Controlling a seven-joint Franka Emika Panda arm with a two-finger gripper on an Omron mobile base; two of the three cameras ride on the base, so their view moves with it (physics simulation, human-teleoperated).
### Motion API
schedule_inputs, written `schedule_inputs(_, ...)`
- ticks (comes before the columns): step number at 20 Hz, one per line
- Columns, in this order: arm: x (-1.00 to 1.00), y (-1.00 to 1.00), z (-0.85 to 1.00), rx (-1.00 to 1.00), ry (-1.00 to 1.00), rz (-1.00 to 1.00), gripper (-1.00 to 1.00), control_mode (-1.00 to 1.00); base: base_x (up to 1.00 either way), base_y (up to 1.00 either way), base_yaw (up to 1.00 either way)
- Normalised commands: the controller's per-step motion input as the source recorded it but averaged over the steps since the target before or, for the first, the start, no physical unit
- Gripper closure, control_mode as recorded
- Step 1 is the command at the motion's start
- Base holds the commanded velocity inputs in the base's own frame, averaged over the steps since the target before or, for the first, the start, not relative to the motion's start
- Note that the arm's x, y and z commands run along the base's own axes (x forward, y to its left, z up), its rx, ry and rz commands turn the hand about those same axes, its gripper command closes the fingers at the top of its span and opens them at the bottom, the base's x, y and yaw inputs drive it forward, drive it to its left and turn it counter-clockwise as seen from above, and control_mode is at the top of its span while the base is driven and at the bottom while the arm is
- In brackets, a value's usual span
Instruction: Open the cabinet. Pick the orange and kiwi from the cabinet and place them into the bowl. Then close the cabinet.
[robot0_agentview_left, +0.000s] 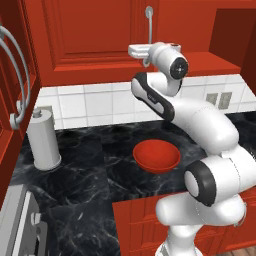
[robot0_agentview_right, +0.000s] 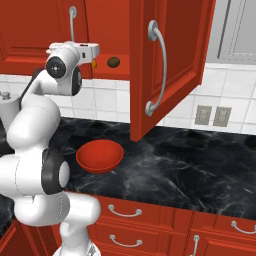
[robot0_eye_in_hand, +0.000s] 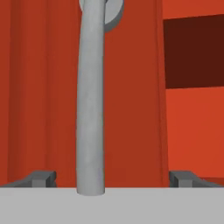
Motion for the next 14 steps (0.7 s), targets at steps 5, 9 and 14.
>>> schedule_inputs(5,0.0,0.0,0.0,0.0,0.0,0.0,1.0,-1.0,0.0,0.0,0.0)
schedule_inputs(9,0.0,0.0,0.0,0.0,0.0,0.0,1.0,-1.0,0.0,0.0,0.0)
schedule_inputs(14,0.0,0.08,0.33,0.0,0.0,-0.01,1.0,-1.0,0.0,0.0,0.0)
